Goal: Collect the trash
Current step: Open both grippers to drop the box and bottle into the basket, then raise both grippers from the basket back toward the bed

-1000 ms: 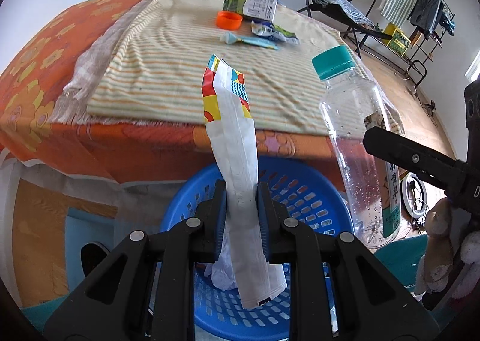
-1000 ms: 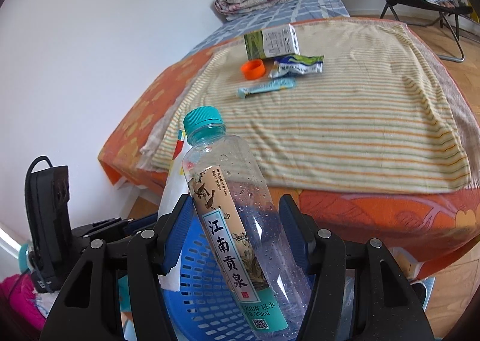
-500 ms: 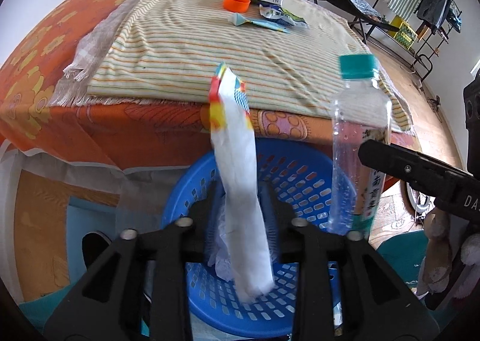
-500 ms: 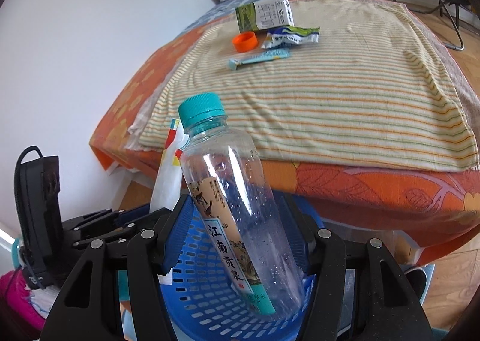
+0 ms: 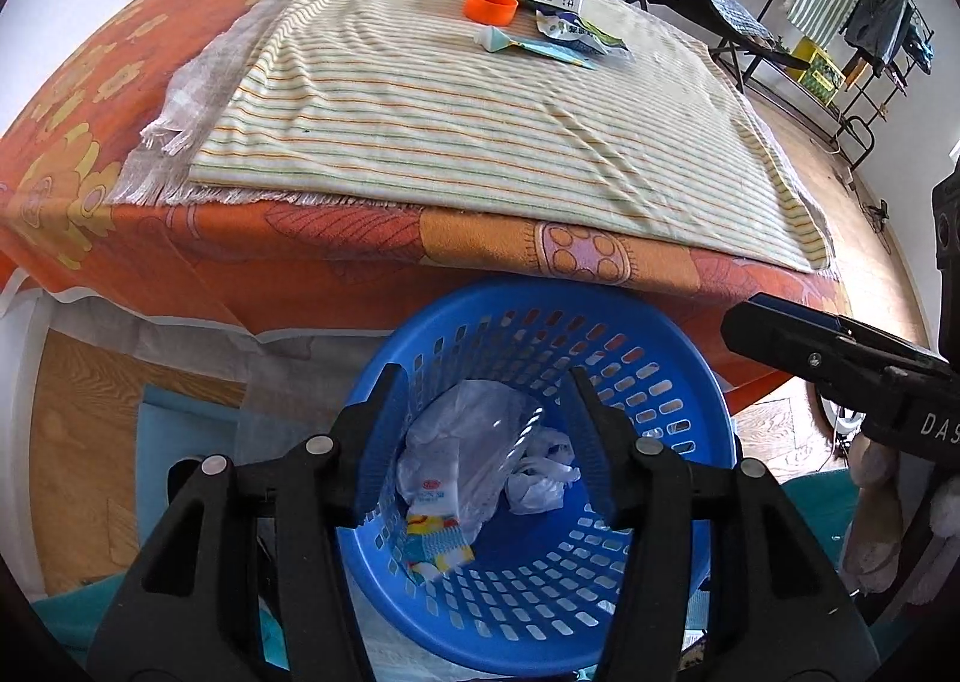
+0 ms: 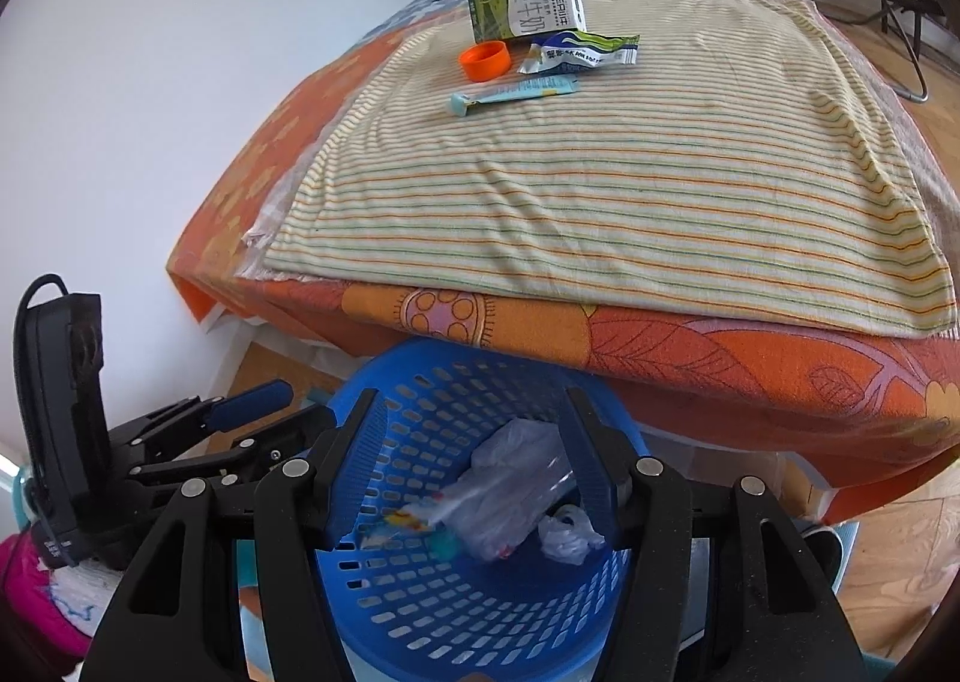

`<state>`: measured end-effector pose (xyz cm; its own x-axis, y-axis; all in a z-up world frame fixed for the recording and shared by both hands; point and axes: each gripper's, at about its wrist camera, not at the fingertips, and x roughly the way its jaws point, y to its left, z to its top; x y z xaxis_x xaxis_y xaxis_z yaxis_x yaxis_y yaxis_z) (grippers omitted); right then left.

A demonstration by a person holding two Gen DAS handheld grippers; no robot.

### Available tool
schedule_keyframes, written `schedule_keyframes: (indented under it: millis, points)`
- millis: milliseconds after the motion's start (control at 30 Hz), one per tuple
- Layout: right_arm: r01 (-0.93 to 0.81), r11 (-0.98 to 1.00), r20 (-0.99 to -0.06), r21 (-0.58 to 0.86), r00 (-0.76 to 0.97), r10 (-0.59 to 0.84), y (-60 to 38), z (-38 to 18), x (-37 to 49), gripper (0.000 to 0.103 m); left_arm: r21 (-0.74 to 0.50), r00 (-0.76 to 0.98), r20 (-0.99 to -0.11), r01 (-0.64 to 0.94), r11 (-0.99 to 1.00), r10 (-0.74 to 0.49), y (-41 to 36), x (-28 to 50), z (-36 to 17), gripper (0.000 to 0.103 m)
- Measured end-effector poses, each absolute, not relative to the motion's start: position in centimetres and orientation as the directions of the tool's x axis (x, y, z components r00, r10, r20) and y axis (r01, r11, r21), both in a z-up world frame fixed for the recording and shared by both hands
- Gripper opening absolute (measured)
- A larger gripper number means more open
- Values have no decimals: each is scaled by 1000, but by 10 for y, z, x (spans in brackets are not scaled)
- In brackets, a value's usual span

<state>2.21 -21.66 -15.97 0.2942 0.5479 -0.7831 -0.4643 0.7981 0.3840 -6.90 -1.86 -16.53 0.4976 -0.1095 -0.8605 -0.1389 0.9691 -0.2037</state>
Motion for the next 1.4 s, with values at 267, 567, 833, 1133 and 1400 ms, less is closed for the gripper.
schedule_keyframes:
  millis: [267, 567, 833, 1133, 1400]
  points:
    - [-462, 809, -787, 364, 311, 532, -215, -156, 24, 59, -206, 508, -855, -148, 967, -104, -17, -68, -161, 54]
    - [-462, 822, -797, 333, 328, 507, -214, -151, 28, 59, -213, 521, -848, -175, 961, -94, -12, -65, -156, 54]
    - [-458, 836, -797, 303, 360, 486, -214, -140, 38, 59, -253, 531, -840, -201, 946, -112, -1, -50, -144, 54]
    - [-475, 842, -802, 257, 380, 460, -208, -127, 50, 59, -254, 555, -827, -221, 942, -93, 9, -32, -128, 54]
    - [-508, 832, -785, 225, 411, 463, -201, -105, 64, 60, -204, 567, -821, -177, 963, -69, 7, -3, -111, 54]
